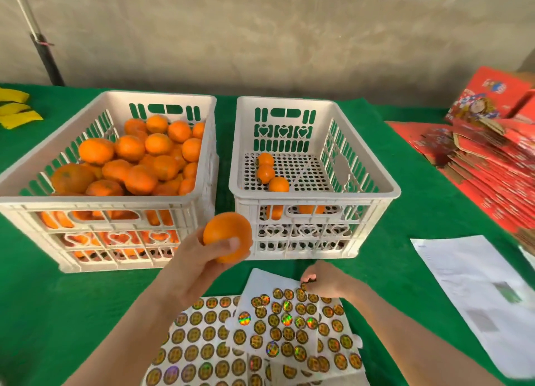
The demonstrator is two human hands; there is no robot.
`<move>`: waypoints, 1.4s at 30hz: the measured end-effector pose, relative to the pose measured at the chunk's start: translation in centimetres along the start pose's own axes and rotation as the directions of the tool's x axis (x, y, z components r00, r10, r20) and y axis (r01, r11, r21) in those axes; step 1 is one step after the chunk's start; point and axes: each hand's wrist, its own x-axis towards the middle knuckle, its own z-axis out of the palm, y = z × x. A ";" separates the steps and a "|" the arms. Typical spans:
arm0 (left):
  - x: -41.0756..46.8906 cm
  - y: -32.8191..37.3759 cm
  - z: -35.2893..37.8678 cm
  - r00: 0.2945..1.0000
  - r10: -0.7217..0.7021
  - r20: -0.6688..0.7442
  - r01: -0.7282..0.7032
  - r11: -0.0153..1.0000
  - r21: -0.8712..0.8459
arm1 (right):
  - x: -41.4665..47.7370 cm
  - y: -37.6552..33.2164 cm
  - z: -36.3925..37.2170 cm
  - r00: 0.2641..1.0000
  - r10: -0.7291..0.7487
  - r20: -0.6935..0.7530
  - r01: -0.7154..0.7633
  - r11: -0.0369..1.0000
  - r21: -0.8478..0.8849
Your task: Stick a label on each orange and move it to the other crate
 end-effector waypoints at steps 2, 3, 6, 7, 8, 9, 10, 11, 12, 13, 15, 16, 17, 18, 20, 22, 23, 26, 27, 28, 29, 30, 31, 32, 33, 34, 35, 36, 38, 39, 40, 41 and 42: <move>0.1 -1.6 -0.4 0.999 -0.045 -0.024 0.045 0.999 -0.011 | -0.4 0.1 0.0 1.000 -0.012 0.007 0.012 1.000 0.015; 0.1 -2.4 -0.5 0.997 -0.066 -0.047 0.066 0.998 -0.014 | -0.5 0.4 0.0 1.000 -0.018 0.004 0.018 0.999 0.032; 0.6 -4.6 -1.2 0.986 -0.121 -0.117 0.131 0.988 0.078 | -1.3 1.1 0.2 0.999 -0.027 -0.035 0.031 0.990 0.139; 0.8 -5.1 -1.2 0.984 -0.133 -0.120 0.149 0.980 0.130 | -1.5 1.3 0.2 0.998 -0.038 -0.053 0.046 0.986 0.161; 1.0 -5.6 -1.3 0.982 -0.151 -0.114 0.170 0.968 0.185 | -1.6 1.4 0.2 0.996 -0.054 -0.073 0.066 0.983 0.171; 1.2 -6.0 -1.3 0.979 -0.176 -0.106 0.197 0.950 0.240 | -1.7 1.5 0.2 0.993 -0.069 -0.091 0.085 0.979 0.184; 1.5 -6.3 -1.1 0.974 -0.207 -0.095 0.225 0.931 0.286 | -1.9 1.5 0.3 0.991 -0.083 -0.107 0.103 0.975 0.198; 1.8 -6.5 -1.0 0.968 -0.237 -0.086 0.252 0.913 0.321 | -1.9 1.5 0.3 0.988 -0.093 -0.121 0.118 0.970 0.214; 2.2 -6.7 -0.9 0.961 -0.262 -0.087 0.276 0.895 0.351 | -2.0 1.4 0.4 0.986 -0.101 -0.135 0.130 0.965 0.229; 2.5 -6.9 -0.7 0.955 -0.281 -0.098 0.297 0.876 0.380 | -2.1 1.3 0.4 0.983 -0.105 -0.152 0.141 0.959 0.245; 3.2 -7.4 -0.5 0.948 -0.294 -0.124 0.319 0.851 0.417 | -2.3 1.1 0.5 0.977 -0.109 -0.183 0.159 0.945 0.284; 3.4 -7.5 -0.5 0.946 -0.295 -0.137 0.325 0.847 0.421 | -2.5 1.1 0.6 0.976 -0.103 -0.189 0.160 0.936 0.313; 3.5 -7.7 -0.4 0.944 -0.293 -0.149 0.329 0.847 0.418 | -2.6 1.1 0.6 0.978 -0.091 -0.188 0.153 0.924 0.351; 3.6 -7.9 -0.5 0.944 -0.288 -0.160 0.329 0.851 0.410 | -2.8 1.0 0.7 0.980 -0.078 -0.184 0.146 0.908 0.393; 3.8 -8.0 -0.7 0.953 -0.251 -0.171 0.302 0.841 0.449 | -3.0 0.9 0.6 0.981 -0.069 -0.182 0.148 0.871 0.468; 3.8 -8.1 -0.7 0.974 -0.176 -0.146 0.228 0.796 0.561 | -3.1 0.5 0.5 0.979 -0.087 -0.186 0.168 0.856 0.489; 3.8 -8.0 -0.3 0.982 -0.157 -0.104 0.188 0.760 0.623 | -3.1 0.3 0.3 0.978 -0.103 -0.183 0.180 0.861 0.476; 4.2 -6.9 1.4 0.981 -0.177 0.075 0.070 0.694 0.717 | -2.9 -0.7 -0.4 0.970 -0.162 -0.182 0.229 0.862 0.453; 4.4 -6.5 2.1 0.971 -0.206 0.122 0.054 0.687 0.725 | -2.9 -1.1 -0.7 0.966 -0.179 -0.185 0.248 0.845 0.475; 4.7 -6.0 2.7 0.958 -0.239 0.157 0.047 0.673 0.738 | -2.9 -1.4 -1.0 0.962 -0.195 -0.190 0.266 0.822 0.503; 4.9 -5.7 3.1 0.947 -0.268 0.177 0.046 0.657 0.752 | -2.9 -1.6 -1.2 0.958 -0.207 -0.197 0.282 0.799 0.531; 5.1 -5.4 3.3 0.939 -0.291 0.181 0.055 0.650 0.758 | -3.0 -1.8 -1.4 0.955 -0.210 -0.210 0.293 0.780 0.552; 5.2 -5.2 3.2 0.937 -0.304 0.172 0.077 0.661 0.747 | -3.1 -2.0 -1.4 0.951 -0.206 -0.230 0.303 0.766 0.568; 5.3 -5.2 3.0 0.937 -0.310 0.161 0.104 0.688 0.718 | -3.2 -2.2 -1.3 0.946 -0.193 -0.261 0.313 0.755 0.576; 5.4 -5.1 2.7 0.938 -0.309 0.156 0.128 0.729 0.672 | -3.4 -2.3 -1.1 0.935 -0.179 -0.305 0.329 0.754 0.568; 5.5 -5.2 2.4 0.939 -0.305 0.162 0.146 0.775 0.614 | -3.5 -2.4 -0.7 0.917 -0.166 -0.362 0.350 0.769 0.535; 5.7 -5.2 2.0 0.940 -0.298 0.167 0.160 0.815 0.556 | -3.7 -2.5 -0.2 0.892 -0.154 -0.425 0.369 0.791 0.487; 5.8 -5.2 1.8 0.942 -0.292 0.167 0.175 0.849 0.499 | -3.9 -2.6 0.3 0.861 -0.146 -0.486 0.384 0.814 0.436; 6.2 -5.4 1.3 0.942 -0.297 0.159 0.213 0.892 0.400 | -4.4 -2.9 1.3 0.803 -0.143 -0.579 0.395 0.855 0.335; 6.3 -5.5 1.1 0.941 -0.301 0.156 0.228 0.902 0.366 | -4.5 -3.1 1.7 0.776 -0.151 -0.612 0.391 0.877 0.279; 6.4 -5.6 0.9 0.939 -0.305 0.157 0.239 0.909 0.340 | -4.5 -3.3 2.0 0.753 -0.162 -0.637 0.381 0.898 0.222; 6.4 -5.7 0.8 0.938 -0.309 0.159 0.247 0.914 0.321 | -4.5 -3.5 2.2 0.740 -0.171 -0.650 0.365 0.914 0.175; 6.4 -5.8 0.8 0.937 -0.311 0.162 0.251 0.918 0.308 | -4.5 -3.8 2.4 0.740 -0.168 -0.652 0.342 0.928 0.149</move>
